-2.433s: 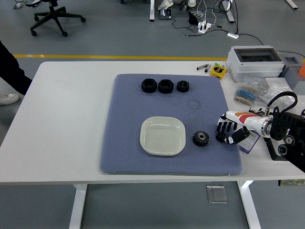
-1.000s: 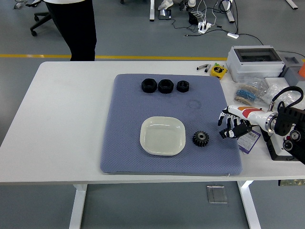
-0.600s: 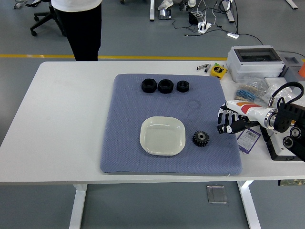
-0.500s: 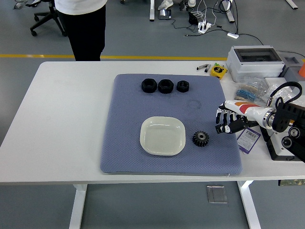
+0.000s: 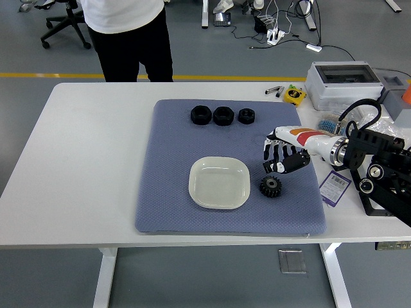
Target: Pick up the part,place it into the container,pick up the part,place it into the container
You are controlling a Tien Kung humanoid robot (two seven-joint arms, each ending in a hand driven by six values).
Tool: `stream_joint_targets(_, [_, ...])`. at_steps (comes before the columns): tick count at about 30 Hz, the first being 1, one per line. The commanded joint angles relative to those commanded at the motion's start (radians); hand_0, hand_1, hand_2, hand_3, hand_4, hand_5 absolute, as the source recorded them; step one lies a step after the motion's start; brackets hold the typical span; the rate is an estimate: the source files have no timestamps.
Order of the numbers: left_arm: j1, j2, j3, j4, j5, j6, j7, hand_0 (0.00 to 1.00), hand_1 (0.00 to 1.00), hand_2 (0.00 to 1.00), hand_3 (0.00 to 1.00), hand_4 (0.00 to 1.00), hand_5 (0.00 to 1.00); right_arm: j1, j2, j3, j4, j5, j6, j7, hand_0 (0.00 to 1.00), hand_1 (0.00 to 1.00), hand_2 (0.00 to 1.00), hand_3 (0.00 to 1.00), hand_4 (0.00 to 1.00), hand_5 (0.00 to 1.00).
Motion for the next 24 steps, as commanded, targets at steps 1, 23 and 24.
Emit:
stream_joint_targets(1, [0.0,0.0,0.002,0.0,-0.001,0.0,0.0,0.973,0.952,0.929,0.678,0.648,0.695,0.007,0.011,-0.004,0.002,0.001,0.0,0.0,0.154,0.261,0.372,0.437,0.665,0.143])
stream_joint_targets(23, [-0.02,0.002,0.02,0.0,-0.023,0.003,-0.006,0.974,0.951,0.928,0.676,0.646,0.693,0.068,0.189,-0.052,-0.111,0.002,-0.067,0.065,0.479,0.642,0.813,0.898,0.998,0.381])
stream_joint_targets(24, [-0.02,0.002,0.02,0.0,-0.023,0.003,-0.006,0.974,0.951,0.928,0.676,0.646,0.693,0.066,0.189,-0.052,-0.113,0.003,-0.07,0.067,0.479,0.642,0.813,0.898,0.998,0.381])
